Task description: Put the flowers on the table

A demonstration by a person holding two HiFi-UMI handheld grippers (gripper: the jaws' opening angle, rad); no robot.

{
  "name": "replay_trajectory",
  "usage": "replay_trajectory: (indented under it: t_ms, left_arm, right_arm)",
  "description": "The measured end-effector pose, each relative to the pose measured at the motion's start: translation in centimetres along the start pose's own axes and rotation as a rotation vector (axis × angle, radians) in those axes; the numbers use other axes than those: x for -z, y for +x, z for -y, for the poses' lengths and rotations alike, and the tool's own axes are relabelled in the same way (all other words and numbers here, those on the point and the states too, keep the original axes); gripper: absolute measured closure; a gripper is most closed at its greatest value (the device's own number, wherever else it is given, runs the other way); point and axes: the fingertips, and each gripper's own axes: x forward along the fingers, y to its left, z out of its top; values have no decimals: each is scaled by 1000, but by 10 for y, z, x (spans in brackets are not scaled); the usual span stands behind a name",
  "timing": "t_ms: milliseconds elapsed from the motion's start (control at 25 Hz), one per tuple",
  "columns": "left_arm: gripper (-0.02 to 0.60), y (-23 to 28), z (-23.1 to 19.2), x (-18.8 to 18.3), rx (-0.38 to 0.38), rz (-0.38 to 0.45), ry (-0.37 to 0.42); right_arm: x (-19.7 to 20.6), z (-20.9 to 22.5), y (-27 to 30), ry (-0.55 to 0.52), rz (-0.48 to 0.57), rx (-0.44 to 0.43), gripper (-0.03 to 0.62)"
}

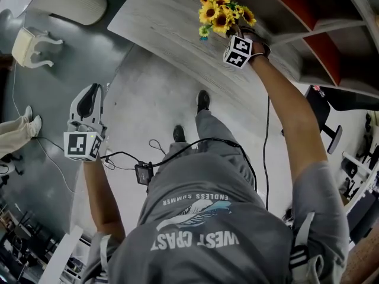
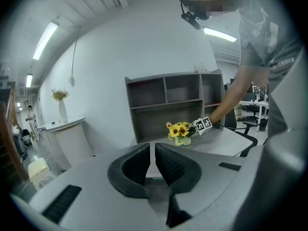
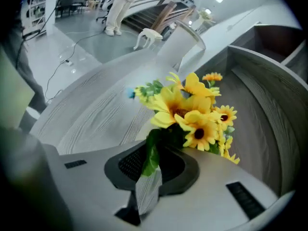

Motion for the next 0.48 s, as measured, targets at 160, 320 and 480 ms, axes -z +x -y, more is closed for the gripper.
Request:
replay_trajectory:
  t_ms: [160, 320, 480]
  left_arm:
    - [535, 0, -3, 0, -3, -1, -6]
    - [535, 1, -5, 1, -2, -4, -7]
    - [535, 4, -3, 1, 0, -7, -8]
  right_arm:
    - [-17, -6, 4, 83, 19, -43, 529]
    - [-30, -4, 7, 111, 36, -41, 530]
    - [-43, -4, 9, 134, 61, -39, 530]
